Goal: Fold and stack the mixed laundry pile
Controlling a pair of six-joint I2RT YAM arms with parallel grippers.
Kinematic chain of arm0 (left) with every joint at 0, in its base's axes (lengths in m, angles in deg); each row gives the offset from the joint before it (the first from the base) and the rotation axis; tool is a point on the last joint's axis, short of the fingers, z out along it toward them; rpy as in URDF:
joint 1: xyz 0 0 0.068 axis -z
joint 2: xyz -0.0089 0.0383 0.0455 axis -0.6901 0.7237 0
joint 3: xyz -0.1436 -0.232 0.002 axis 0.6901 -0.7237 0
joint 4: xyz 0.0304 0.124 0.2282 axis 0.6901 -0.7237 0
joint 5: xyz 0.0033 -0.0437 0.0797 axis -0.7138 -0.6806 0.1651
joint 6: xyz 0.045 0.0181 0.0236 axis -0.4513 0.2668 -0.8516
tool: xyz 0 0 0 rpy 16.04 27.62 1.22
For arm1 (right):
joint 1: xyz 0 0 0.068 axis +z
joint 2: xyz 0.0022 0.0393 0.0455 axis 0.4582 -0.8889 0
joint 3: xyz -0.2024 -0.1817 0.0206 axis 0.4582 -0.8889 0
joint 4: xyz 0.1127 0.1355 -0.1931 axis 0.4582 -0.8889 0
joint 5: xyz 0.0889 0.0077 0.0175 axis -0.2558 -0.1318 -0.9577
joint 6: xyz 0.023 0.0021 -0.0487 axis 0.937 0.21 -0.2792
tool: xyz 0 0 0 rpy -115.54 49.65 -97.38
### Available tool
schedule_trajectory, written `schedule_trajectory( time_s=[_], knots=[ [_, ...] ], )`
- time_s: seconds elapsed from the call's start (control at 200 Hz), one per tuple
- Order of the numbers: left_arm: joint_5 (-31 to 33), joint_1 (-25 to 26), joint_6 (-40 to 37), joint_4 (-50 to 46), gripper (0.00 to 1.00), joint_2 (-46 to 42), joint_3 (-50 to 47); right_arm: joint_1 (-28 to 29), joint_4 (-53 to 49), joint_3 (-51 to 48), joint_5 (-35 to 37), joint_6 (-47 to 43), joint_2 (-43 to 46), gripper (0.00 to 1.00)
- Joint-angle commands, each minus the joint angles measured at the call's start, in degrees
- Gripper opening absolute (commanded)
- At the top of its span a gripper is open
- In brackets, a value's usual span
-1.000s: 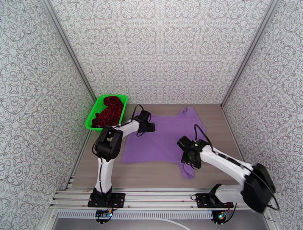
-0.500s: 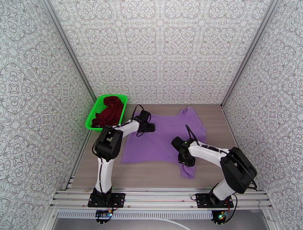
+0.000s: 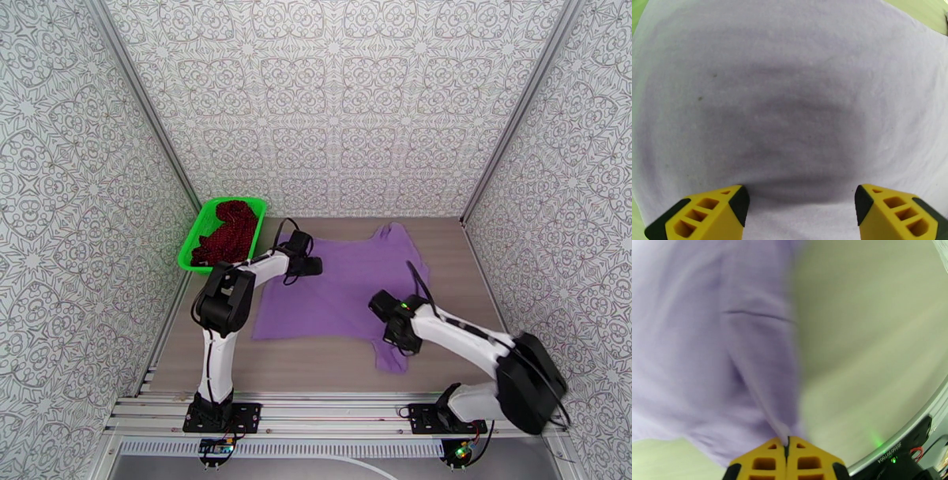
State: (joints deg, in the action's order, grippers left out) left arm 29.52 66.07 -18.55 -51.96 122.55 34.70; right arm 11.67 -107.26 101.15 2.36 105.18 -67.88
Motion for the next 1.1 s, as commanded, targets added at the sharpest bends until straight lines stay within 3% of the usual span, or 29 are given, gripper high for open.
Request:
schedule_trajectory(
  time_s=[0.0, 0.125, 0.26, 0.35, 0.435, 0.54, 0.64, 0.795, 0.945, 1.095],
  knots=[
    [1.71, -2.48, -0.09, -6.17, 0.77, 3.31, -3.47, -0.02, -3.41, -7.11, -0.14, 11.03, 7.28, 0.0],
    [0.71, -2.58, -0.94, -5.74, 0.76, 3.65, -3.07, 0.1, -11.34, -8.94, 2.18, 19.58, 16.03, 0.04],
    [-1.21, -2.45, -1.17, -4.8, 0.78, 3.76, -3.07, 0.06, -13.9, -8.66, 4.14, 21.2, 19.35, 0.46],
    [-2.1, -2.23, -1.43, -4.62, 0.79, 3.52, -2.81, 0.08, -13.34, -7.16, 4.64, 19.49, 18.68, 0.6],
    [-2.48, -1.72, -1.91, -5.03, 0.81, 2.7, -2.38, 0.09, -14.11, -4.72, 5.74, 16.89, 16.59, 0.68],
    [-2.87, -0.67, -2.67, -6.19, 0.82, 1.04, -1.4, 0.08, -16.35, -0.47, 8.02, 12.89, 14.59, 0.68],
    [-2.5, 0.47, -3.55, -8.74, 0.84, -1.29, -0.06, -0.29, -14.46, 4.61, 9.8, 3.26, 12.49, 0.66],
    [0.35, 1.29, -4.07, -13.23, 0.88, -8.74, 0.14, -5.59, -4.14, 11.15, 3.82, -14.18, 6.17, 0.62],
    [5.29, 0.71, -4.48, -18.35, 0.94, -18.35, -1.44, -18.4, 11.08, 15.08, -5.7, -28.32, -3.82, 0.4],
    [5.91, -1.44, -3.49, -20.83, 0.96, -27.6, -6.54, -26.54, 17.95, 24.49, -10.74, -36.7, -21.85, 0.28]
  ],
)
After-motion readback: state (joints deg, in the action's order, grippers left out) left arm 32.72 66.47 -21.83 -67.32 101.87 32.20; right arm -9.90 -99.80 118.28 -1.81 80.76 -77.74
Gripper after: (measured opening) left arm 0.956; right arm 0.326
